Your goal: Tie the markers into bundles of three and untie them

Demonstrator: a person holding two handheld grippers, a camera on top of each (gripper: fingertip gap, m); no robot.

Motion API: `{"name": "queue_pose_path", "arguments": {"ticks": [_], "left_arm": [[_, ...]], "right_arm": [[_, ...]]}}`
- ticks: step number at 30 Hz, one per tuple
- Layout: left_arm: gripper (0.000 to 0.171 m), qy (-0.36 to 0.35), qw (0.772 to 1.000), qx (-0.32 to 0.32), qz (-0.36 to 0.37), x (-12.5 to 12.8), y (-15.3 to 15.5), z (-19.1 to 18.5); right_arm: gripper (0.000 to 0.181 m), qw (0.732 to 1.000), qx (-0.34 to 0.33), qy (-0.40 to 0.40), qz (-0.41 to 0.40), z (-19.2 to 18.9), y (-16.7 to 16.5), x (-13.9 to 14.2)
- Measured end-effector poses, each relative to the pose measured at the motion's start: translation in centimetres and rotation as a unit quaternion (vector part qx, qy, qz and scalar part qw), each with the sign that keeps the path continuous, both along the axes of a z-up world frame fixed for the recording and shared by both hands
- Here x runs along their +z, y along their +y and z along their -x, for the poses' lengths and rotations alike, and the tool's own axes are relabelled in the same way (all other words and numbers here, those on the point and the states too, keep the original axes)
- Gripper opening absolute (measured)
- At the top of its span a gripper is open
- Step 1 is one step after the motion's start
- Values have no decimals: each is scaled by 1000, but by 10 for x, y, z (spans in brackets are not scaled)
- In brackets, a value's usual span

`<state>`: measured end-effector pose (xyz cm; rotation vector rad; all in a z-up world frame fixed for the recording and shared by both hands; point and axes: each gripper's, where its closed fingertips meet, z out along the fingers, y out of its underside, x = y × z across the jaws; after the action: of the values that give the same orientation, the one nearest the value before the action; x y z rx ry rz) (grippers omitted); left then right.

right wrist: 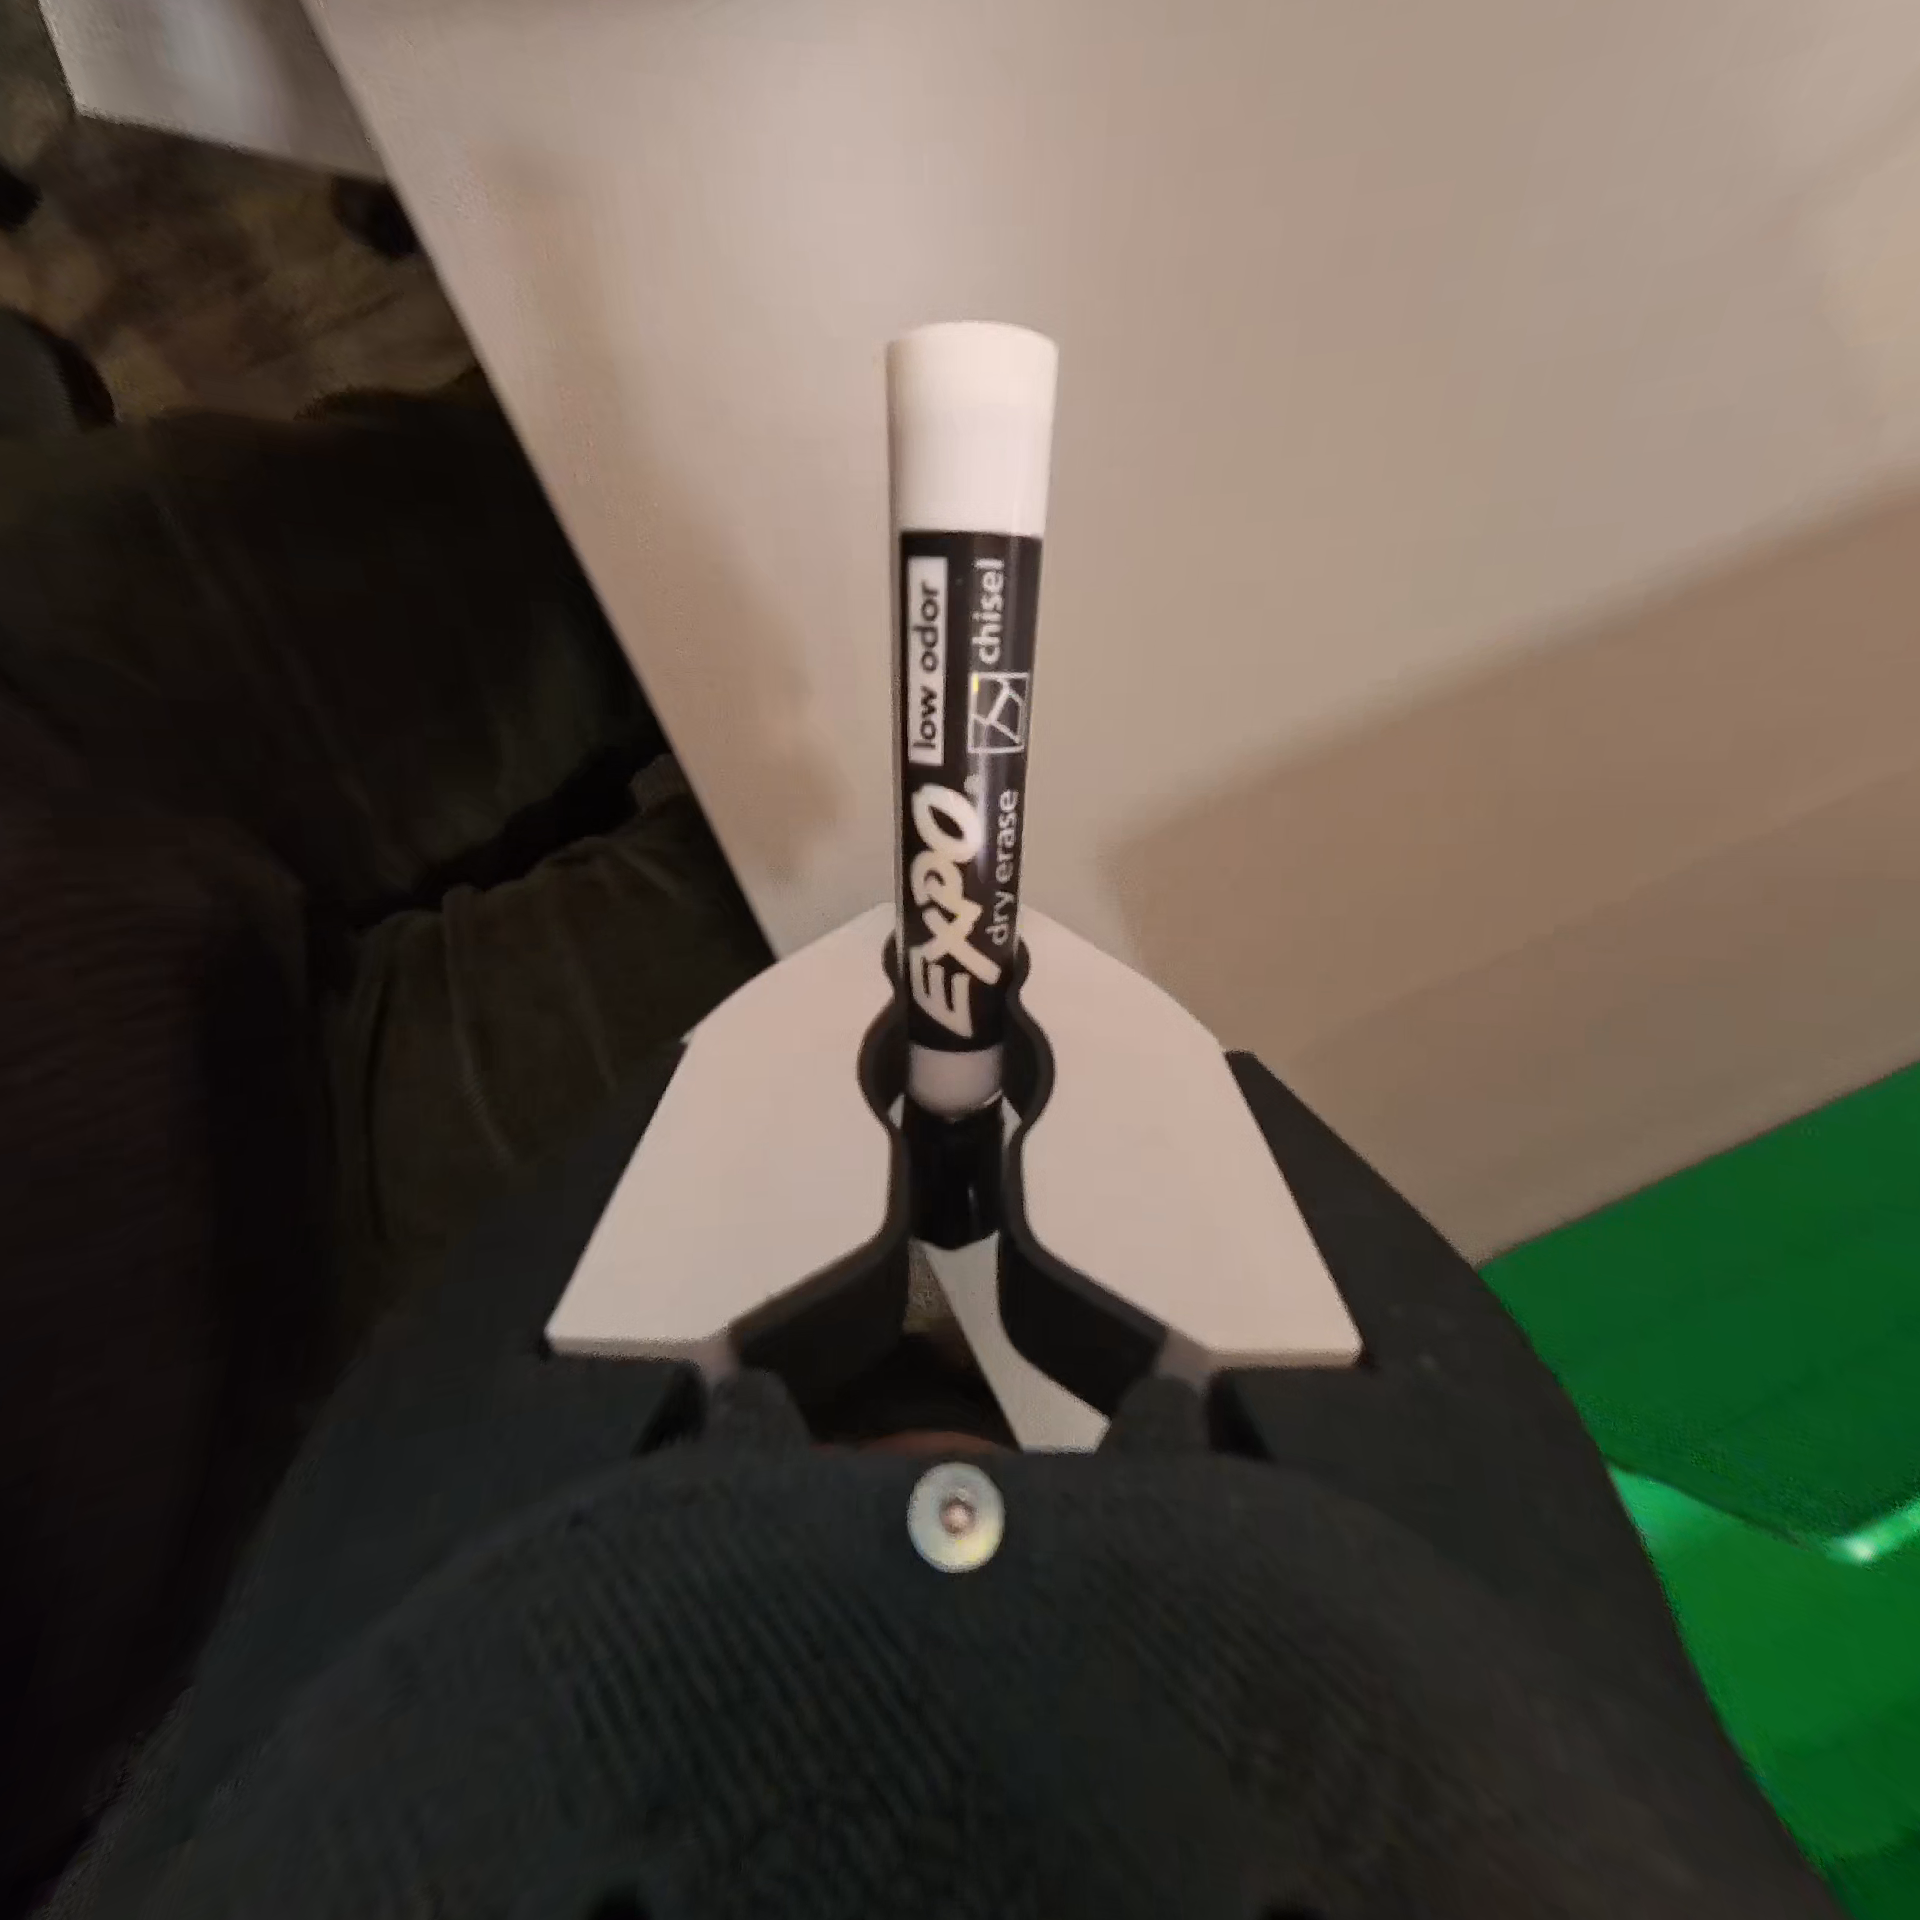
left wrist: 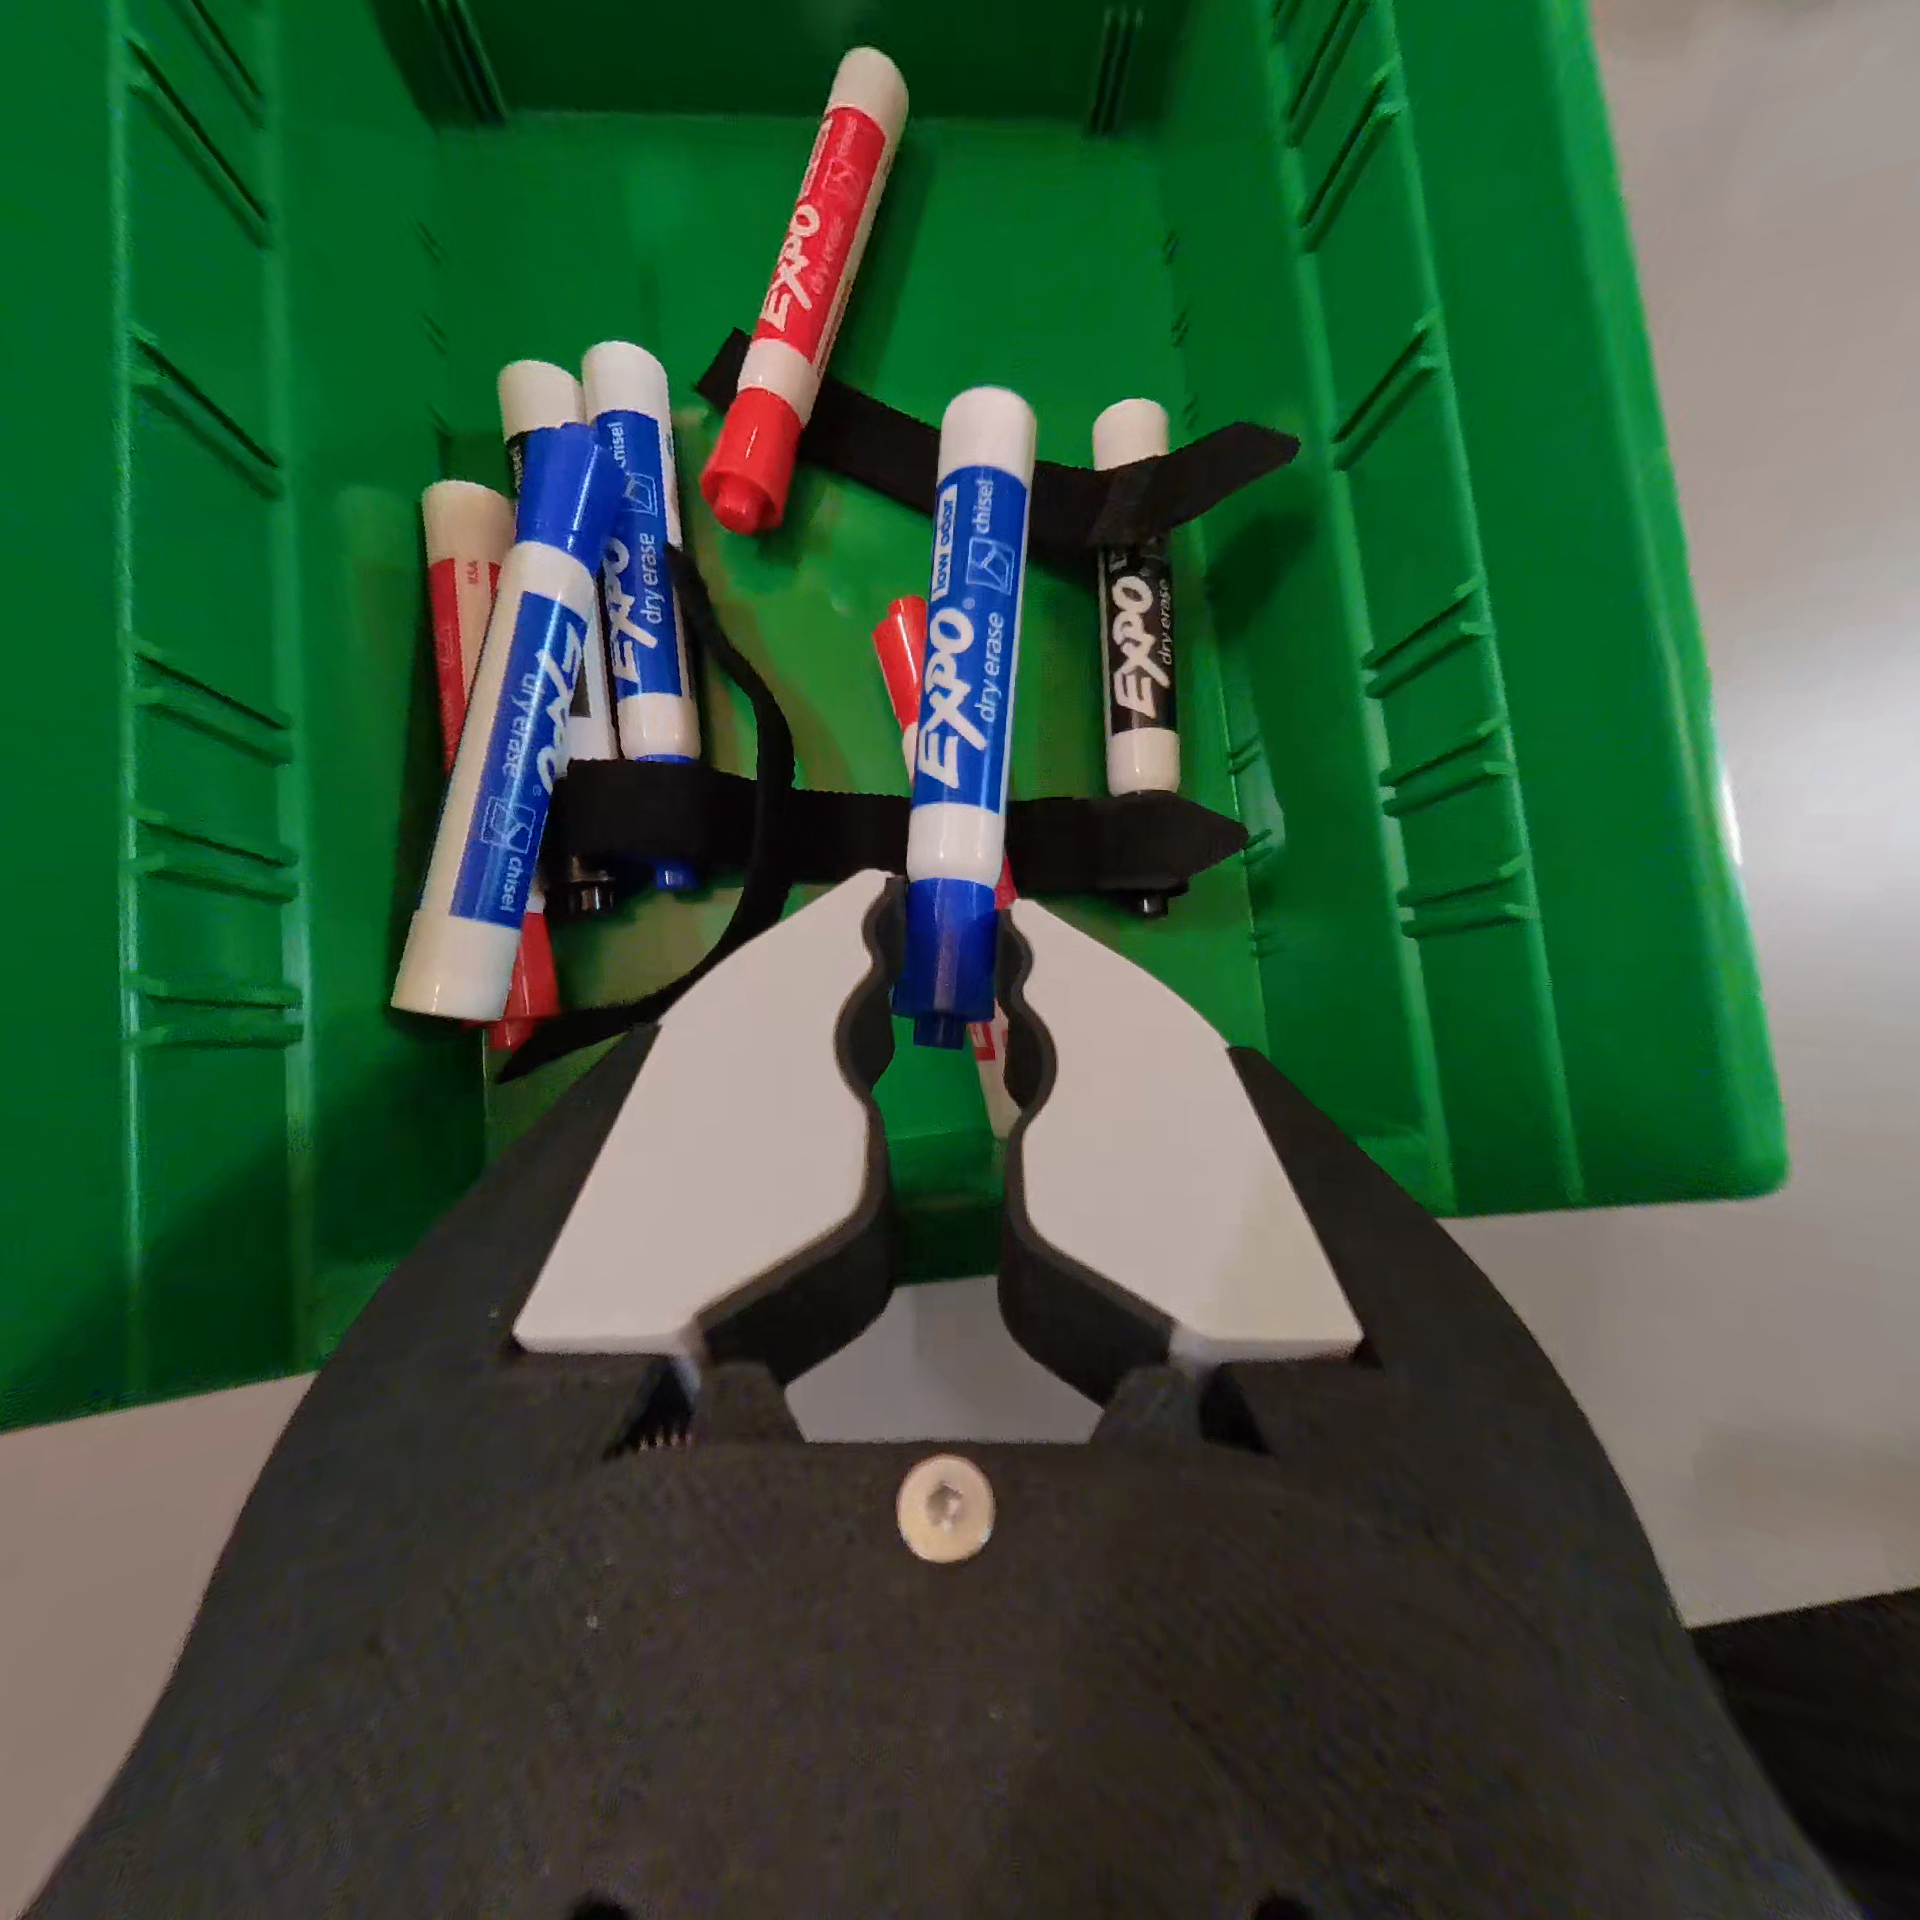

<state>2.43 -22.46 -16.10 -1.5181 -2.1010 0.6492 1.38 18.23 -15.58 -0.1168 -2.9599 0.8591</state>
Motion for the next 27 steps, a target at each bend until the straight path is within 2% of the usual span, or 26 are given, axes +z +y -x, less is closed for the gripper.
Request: {"name": "queue_pose_path", "arguments": {"ticks": [4, 7, 13, 19, 23, 27], "left_arm": [[20, -2, 1000, 11, 6, -5, -7, 9], [19, -8, 1000, 15, 17, -6, -10, 13], [36, 30, 994, 40, 96, 23, -25, 18], [41, 80, 988, 47, 121, 67, -37, 18], [29, 160, 982, 12, 103, 106, -44, 17], [27, 143, 984, 3, 110, 98, -61, 4]], "right_arm": [[14, 998, -36, -47, 34, 13, -11, -12], [14, 997, -42, -60, 20, 19, -13, -25], [13, 998, -14, -47, -36, 32, -22, -41], [13, 999, 4, -49, 5, 35, -55, -10], [13, 998, 17, -20, 55, 37, -82, -1], [13, 996, 56, 32, 69, 39, -102, -4]]}}
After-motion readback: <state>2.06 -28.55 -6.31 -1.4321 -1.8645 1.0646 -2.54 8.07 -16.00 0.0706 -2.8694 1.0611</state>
